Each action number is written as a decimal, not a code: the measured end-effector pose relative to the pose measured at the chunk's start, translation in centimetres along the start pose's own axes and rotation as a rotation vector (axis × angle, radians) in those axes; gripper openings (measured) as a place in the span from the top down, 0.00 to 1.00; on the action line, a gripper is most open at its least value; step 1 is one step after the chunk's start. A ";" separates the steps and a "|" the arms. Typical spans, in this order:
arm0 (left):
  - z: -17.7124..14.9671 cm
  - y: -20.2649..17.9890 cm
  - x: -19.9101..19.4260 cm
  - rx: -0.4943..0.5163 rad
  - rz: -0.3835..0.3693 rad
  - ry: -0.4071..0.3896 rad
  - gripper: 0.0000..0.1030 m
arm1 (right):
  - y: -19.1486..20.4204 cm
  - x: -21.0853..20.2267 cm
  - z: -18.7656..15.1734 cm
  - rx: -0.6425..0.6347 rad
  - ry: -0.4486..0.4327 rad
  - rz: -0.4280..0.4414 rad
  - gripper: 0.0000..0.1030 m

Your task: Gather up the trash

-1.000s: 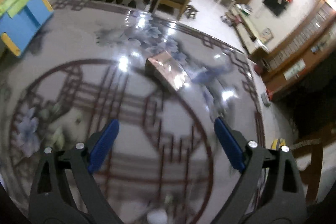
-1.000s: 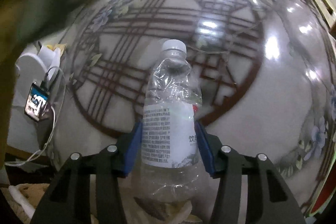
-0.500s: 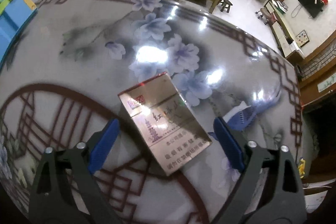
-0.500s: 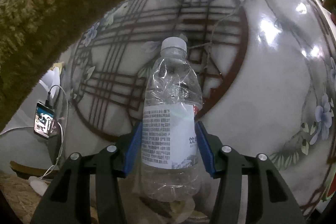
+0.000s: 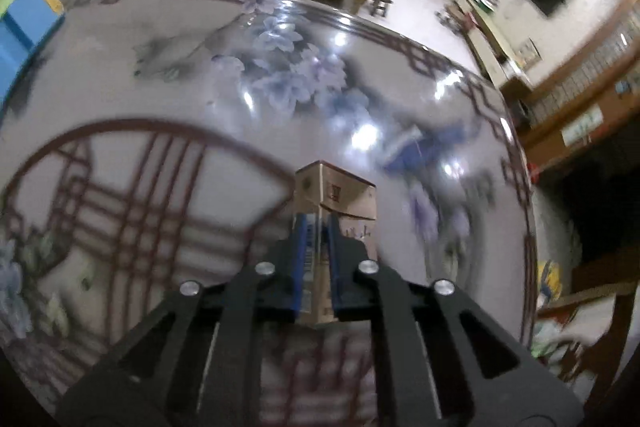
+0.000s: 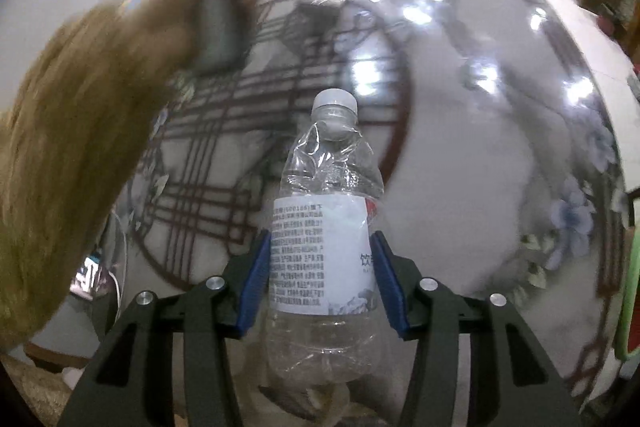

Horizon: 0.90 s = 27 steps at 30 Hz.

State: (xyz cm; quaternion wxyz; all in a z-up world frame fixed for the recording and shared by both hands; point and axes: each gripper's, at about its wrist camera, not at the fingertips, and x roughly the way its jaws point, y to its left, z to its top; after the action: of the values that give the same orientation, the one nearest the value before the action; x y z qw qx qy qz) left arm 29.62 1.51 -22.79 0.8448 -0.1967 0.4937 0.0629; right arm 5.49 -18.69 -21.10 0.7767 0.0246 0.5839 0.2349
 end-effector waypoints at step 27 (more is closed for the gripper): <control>-6.6 -1.6 1.5 0.209 0.173 0.054 0.18 | -0.3 -5.4 -6.0 0.139 -0.090 -0.078 0.53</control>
State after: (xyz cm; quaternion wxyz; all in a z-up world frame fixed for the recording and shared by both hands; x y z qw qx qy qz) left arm 25.49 -2.70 -26.52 0.8385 -0.0658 0.5351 0.0786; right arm -1.01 -22.56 -18.22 0.8072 0.0662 0.5637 0.1620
